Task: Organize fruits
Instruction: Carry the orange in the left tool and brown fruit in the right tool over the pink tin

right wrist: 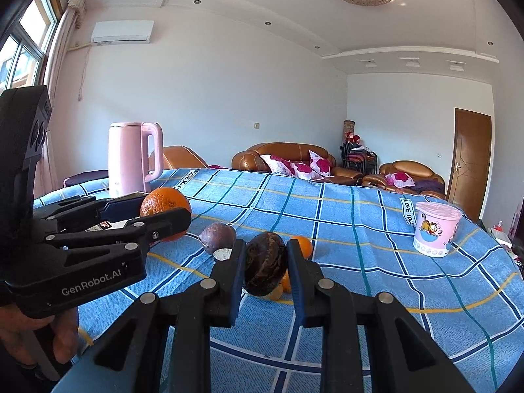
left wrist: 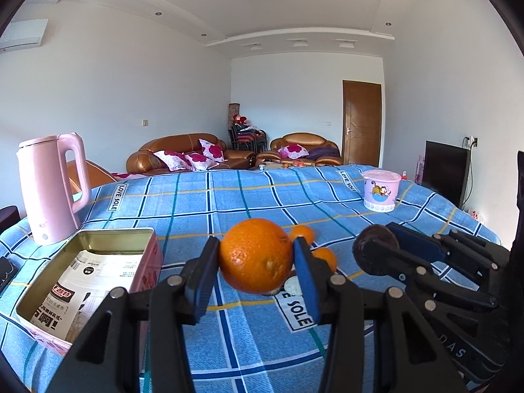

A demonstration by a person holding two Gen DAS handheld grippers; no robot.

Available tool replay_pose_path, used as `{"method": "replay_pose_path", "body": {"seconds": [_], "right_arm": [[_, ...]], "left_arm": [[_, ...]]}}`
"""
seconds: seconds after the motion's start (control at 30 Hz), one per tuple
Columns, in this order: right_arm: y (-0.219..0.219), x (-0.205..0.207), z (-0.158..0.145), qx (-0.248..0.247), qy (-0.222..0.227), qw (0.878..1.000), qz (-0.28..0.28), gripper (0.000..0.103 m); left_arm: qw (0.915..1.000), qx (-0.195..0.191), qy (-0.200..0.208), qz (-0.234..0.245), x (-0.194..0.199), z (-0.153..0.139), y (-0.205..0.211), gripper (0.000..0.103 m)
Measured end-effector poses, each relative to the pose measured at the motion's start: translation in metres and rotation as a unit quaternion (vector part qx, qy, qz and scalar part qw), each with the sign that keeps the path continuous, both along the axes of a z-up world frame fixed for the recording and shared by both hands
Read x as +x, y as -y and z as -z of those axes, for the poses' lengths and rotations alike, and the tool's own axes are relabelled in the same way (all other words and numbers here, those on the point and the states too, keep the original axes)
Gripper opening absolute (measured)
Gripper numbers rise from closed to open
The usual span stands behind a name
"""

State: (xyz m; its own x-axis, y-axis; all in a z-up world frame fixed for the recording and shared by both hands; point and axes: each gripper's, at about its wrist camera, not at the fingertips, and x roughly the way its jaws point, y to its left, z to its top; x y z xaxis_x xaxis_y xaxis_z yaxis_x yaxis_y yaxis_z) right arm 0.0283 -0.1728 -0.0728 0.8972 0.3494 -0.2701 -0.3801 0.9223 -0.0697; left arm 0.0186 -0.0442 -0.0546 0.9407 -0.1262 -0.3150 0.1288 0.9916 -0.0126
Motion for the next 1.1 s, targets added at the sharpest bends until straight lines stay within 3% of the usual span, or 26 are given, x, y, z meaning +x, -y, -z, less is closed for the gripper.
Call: {"method": "replay_pose_path", "body": {"seconds": [0.37,1.1], "right_arm": [[-0.014,0.002,-0.010,-0.001,0.005,1.000,-0.017,0.027],[-0.078,0.019,-0.038,-0.025,0.025,0.996,-0.082,0.027]], "left_arm": [[0.9999,-0.001,0.000,-0.015,-0.001,-0.005,-0.012,0.047],[0.9959,-0.031,-0.019,-0.083,0.002,-0.008,-0.079,0.047]]}}
